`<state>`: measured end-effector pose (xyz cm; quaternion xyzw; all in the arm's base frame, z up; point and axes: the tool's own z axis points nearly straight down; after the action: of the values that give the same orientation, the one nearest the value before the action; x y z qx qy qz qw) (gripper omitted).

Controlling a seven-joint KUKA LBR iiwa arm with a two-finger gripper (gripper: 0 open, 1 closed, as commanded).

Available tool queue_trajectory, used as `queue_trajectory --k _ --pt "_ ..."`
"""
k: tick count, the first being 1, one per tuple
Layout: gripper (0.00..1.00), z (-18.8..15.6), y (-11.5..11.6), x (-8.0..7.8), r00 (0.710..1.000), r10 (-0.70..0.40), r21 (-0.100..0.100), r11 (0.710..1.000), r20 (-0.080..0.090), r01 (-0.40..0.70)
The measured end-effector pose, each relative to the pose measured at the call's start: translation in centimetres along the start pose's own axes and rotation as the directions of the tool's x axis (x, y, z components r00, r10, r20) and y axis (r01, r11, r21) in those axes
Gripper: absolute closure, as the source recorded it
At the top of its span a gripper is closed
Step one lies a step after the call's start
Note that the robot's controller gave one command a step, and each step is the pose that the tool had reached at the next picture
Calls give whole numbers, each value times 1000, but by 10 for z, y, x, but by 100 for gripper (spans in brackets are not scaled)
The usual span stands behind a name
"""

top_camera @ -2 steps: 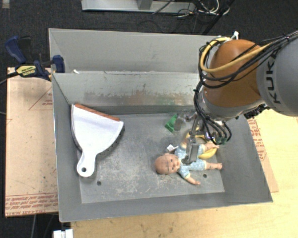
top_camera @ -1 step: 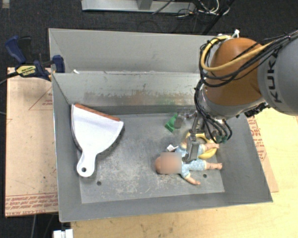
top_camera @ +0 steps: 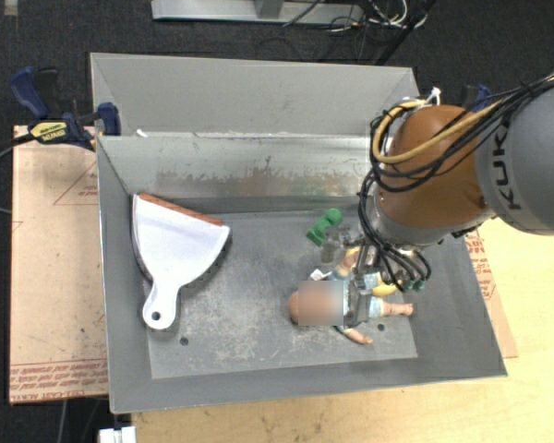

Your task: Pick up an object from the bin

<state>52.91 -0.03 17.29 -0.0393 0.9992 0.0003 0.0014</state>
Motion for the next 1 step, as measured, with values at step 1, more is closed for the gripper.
queue_trajectory --k 1 --pt "0 48 9 14 980 -201 0 980 -1 201"
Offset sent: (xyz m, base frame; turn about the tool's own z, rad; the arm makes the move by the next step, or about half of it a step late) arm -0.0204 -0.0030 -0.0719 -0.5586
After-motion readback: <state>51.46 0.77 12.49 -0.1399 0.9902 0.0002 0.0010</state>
